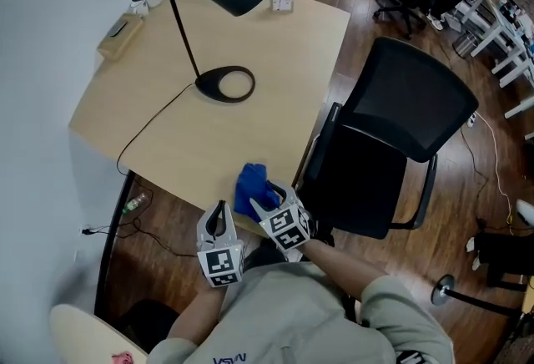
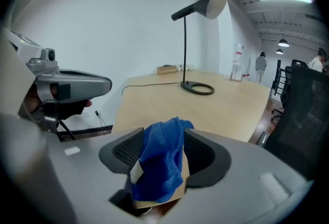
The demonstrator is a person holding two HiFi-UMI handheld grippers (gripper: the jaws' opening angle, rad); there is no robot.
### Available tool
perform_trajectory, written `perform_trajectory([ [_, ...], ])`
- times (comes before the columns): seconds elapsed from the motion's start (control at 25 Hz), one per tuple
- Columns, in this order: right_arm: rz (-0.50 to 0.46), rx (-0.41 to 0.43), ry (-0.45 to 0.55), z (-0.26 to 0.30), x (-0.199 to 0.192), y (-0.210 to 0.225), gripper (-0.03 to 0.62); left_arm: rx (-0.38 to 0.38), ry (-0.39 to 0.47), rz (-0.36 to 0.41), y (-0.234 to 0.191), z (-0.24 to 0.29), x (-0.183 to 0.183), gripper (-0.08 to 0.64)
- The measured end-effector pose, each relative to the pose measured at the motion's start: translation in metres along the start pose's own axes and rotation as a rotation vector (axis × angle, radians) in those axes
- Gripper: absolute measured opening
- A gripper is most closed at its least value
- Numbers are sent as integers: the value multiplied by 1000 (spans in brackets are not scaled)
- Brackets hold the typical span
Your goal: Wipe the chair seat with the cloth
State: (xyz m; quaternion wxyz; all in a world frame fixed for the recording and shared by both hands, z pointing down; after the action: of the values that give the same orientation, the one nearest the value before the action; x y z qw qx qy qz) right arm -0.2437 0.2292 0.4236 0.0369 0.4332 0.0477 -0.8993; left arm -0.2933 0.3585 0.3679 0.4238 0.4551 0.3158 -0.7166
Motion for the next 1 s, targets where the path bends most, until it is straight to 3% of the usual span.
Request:
perform_trajectory([
  [0.16, -56, 38, -63, 27, -14, -11, 216, 40, -41, -37, -2, 7, -8, 9],
  [0.24, -66, 56, -77, 34, -21, -11, 179, 58, -56, -43, -1, 11, -9, 8],
  [0.32, -57, 82, -87, 36, -23, -9, 117, 70, -69, -41, 3, 15, -7, 7],
  [0.52, 17, 120, -74, 20, -20, 15, 92, 62, -86, -22, 25, 30, 6, 5],
  [0.68, 127, 56, -33, -7, -23, 71, 91, 6, -77, -1, 58, 58, 23, 5],
  [1.0, 250, -161, 4, -59, -55, 218, 91, -165, -74, 42, 160, 146, 51, 5],
])
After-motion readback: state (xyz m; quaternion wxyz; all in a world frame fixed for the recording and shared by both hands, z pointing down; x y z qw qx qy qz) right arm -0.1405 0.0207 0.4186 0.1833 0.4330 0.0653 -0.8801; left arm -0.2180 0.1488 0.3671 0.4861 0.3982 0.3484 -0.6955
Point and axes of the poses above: the fingertips, and each gripper's own axes: z forward along the fingers, y to its right, x out of its top, the point moved 6 cm from there along -z, backward along the fingers, and after that the axes turned 12 degrees about -x, right-handed, at the moved point
